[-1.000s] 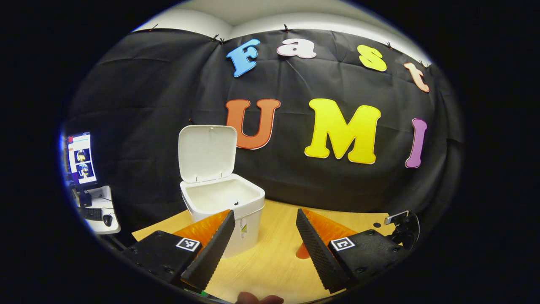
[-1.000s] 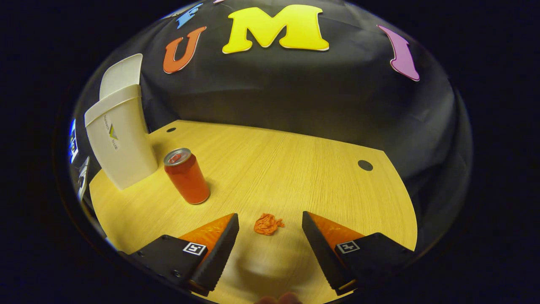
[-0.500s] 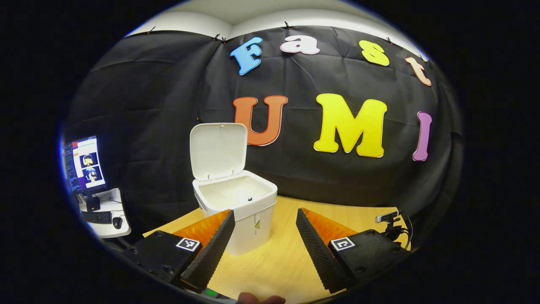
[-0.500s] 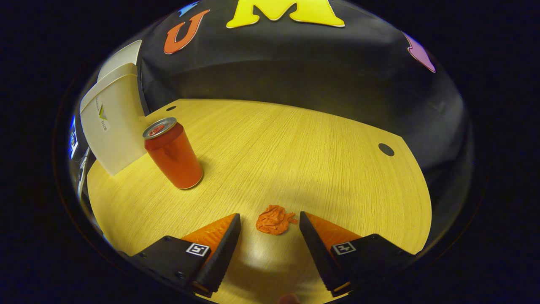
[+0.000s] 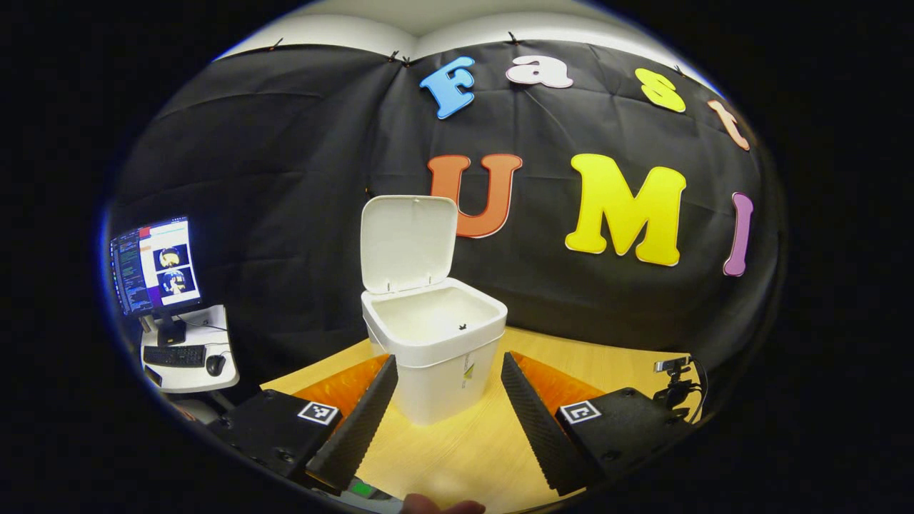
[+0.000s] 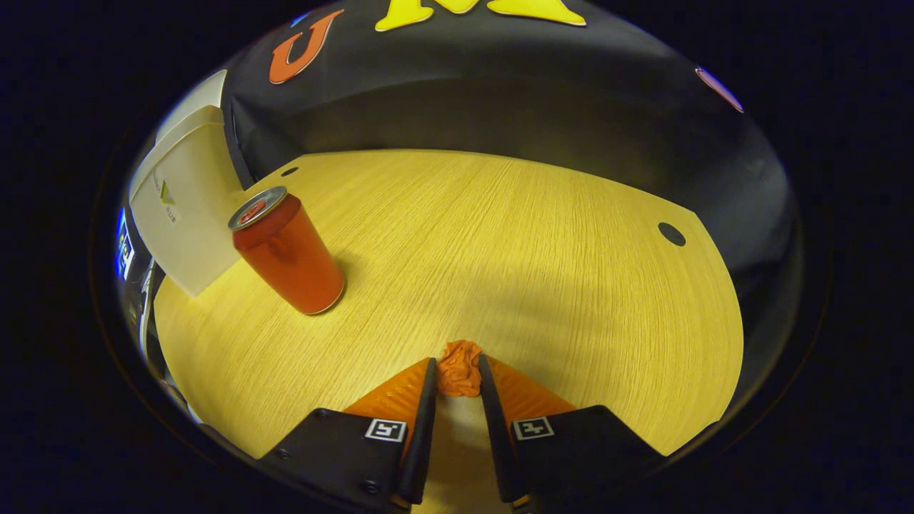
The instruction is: Press the lid of the desktop garbage bin to open it, pick up the crumpled paper on the desktop and throw it into the bin, then pick up the pop can on the desktop and drop it into the bin, and finally close the garbage bin lid.
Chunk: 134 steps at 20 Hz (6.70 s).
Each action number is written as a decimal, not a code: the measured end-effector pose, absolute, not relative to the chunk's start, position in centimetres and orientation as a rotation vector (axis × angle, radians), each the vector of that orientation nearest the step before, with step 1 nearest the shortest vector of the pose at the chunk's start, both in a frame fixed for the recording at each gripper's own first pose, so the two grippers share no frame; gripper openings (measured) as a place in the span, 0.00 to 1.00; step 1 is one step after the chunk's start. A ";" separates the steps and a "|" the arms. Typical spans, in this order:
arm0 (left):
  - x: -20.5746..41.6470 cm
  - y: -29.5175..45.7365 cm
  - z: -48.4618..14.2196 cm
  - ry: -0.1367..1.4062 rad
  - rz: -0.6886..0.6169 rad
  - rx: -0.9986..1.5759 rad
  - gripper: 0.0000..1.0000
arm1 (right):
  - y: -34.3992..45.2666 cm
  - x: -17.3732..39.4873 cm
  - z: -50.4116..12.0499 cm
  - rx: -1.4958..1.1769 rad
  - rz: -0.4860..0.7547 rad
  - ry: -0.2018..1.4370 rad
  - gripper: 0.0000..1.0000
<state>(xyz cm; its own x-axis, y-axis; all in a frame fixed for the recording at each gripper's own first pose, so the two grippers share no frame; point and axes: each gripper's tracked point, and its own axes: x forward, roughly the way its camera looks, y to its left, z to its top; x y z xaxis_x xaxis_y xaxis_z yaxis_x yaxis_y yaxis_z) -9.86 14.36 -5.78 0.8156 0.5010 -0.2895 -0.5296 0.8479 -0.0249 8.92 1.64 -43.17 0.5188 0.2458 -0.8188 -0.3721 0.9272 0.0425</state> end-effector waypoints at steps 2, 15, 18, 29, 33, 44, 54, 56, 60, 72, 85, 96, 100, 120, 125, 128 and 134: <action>-10.2 14.7 -5.8 0.283 0.556 -0.099 0.96 | 1.7 8.8 -43.1 -0.124 0.374 0.982 0.23; -10.9 16.4 -5.3 0.260 0.534 -0.068 0.96 | 9.5 5.1 -27.9 -0.032 0.556 0.792 0.07; -10.7 17.2 -5.8 0.254 0.529 -0.100 0.97 | 13.2 4.3 -21.8 -0.063 0.648 0.688 0.07; -13.7 23.6 -6.7 0.239 0.617 -0.167 0.96 | 30.5 3.9 -10.3 -0.063 0.885 0.484 0.07; -15.6 26.0 -6.8 0.239 0.661 -0.159 0.96 | 36.8 4.1 -9.8 -0.109 0.941 0.454 0.07; -18.6 29.2 -7.6 0.247 0.716 -0.156 0.96 | 44.6 4.8 -13.0 -0.192 0.964 0.454 0.17; -15.9 27.8 -7.7 0.245 0.620 -0.120 0.96 | 43.0 5.1 -10.5 -0.142 0.936 0.400 0.51; -15.3 27.1 -8.0 0.254 0.593 -0.115 0.96 | 42.0 4.9 -9.6 -0.122 0.923 0.386 0.51; -13.3 24.7 -8.3 0.265 0.499 -0.061 0.96 | 38.9 4.8 -7.7 -0.072 0.884 0.349 0.76; -7.4 14.4 -11.8 0.260 0.221 0.004 0.97 | 19.4 3.7 -5.3 0.045 0.590 0.305 0.84; -0.2 1.4 -22.9 0.320 -0.111 0.072 0.97 | -1.9 -2.9 -13.8 -0.078 0.195 0.450 0.83; 5.6 -1.1 -32.8 0.430 -0.132 0.089 0.97 | -7.6 -5.8 -17.2 -0.053 0.110 0.535 0.82; 6.8 -0.9 -34.5 0.446 -0.114 0.085 0.97 | -7.8 -5.4 -18.4 -0.058 0.119 0.571 0.82; 12.3 -0.7 -38.3 0.471 -0.117 0.071 1.00 | -3.1 -2.6 -20.2 -0.107 0.248 0.636 0.84; 12.7 -0.8 -38.7 0.491 -0.126 0.055 0.88 | -3.1 -2.4 -20.3 -0.105 0.238 0.640 0.83; 12.3 -0.9 -37.9 0.503 -0.134 0.044 0.86 | -3.0 -2.4 -19.9 -0.103 0.235 0.633 0.83; 11.3 -1.3 -29.0 0.369 -0.136 0.064 0.85 | -2.5 -2.9 -19.0 -0.056 0.224 0.602 0.84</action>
